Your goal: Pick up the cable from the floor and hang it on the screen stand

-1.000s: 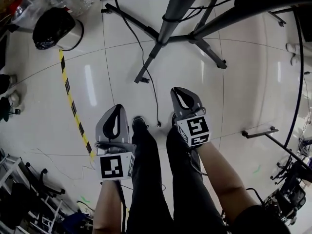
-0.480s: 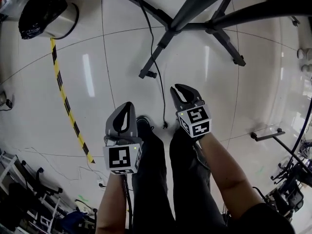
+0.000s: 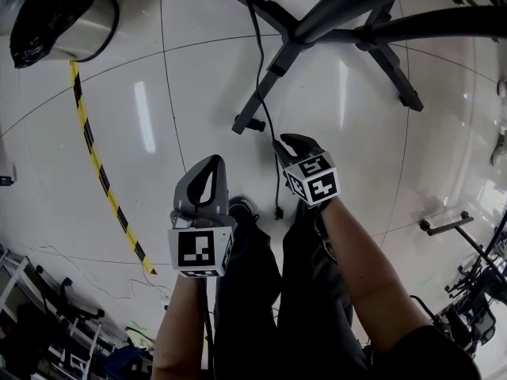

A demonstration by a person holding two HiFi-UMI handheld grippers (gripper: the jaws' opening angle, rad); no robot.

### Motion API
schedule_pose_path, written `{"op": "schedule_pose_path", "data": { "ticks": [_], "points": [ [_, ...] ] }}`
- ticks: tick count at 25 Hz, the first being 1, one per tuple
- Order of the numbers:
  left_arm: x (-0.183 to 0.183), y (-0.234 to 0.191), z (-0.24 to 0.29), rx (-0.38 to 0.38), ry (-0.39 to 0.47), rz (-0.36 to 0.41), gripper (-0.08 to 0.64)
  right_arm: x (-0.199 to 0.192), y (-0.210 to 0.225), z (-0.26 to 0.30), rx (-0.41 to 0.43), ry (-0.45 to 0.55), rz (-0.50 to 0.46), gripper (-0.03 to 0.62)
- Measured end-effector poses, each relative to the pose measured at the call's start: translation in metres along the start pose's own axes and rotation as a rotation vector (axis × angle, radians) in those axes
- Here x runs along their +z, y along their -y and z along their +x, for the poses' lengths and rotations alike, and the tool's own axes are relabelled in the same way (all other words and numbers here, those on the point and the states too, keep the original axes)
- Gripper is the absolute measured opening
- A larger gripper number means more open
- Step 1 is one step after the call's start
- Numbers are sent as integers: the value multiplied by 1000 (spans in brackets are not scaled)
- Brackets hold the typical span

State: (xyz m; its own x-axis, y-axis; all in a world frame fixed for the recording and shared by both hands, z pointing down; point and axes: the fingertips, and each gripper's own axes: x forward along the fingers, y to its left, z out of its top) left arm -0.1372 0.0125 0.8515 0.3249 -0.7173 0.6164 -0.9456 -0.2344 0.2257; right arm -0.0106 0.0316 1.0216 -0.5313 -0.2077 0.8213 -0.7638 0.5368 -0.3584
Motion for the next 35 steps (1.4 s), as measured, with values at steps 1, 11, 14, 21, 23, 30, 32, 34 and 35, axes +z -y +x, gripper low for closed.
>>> {"op": "schedule_pose_path", "data": {
  "ticks": [1, 11, 14, 21, 23, 30, 32, 34, 35],
  "points": [
    [-2, -2, 4, 0, 0, -5, 6, -4, 3, 6, -7, -10, 3, 81],
    [-29, -3, 35, -44, -39, -21, 5, -56, 18, 52, -5, -177, 35, 114],
    [-32, -4, 43, -50, -32, -8, 5, -63, 17, 59, 7, -187, 56, 114],
    [-29, 1, 50, -72, -47, -20, 5, -65, 11, 70, 35, -220, 43, 36],
    [-28, 2, 48, -82, -60, -13, 5, -60, 9, 67, 51, -191, 85, 22],
    [-1, 14, 15, -64, -29, 10, 5, -28, -1, 15, 81, -114, 108, 17],
    [8, 20, -1, -55, -34, -1, 5, -6, -12, -10, 97, -70, 104, 17],
    [20, 27, -16, -43, -37, -19, 5, 17, -25, -35, 114, -30, 73, 17],
    [27, 31, -22, -41, -37, -28, 5, 28, -31, -47, 121, -14, 56, 17]
  ]
}}
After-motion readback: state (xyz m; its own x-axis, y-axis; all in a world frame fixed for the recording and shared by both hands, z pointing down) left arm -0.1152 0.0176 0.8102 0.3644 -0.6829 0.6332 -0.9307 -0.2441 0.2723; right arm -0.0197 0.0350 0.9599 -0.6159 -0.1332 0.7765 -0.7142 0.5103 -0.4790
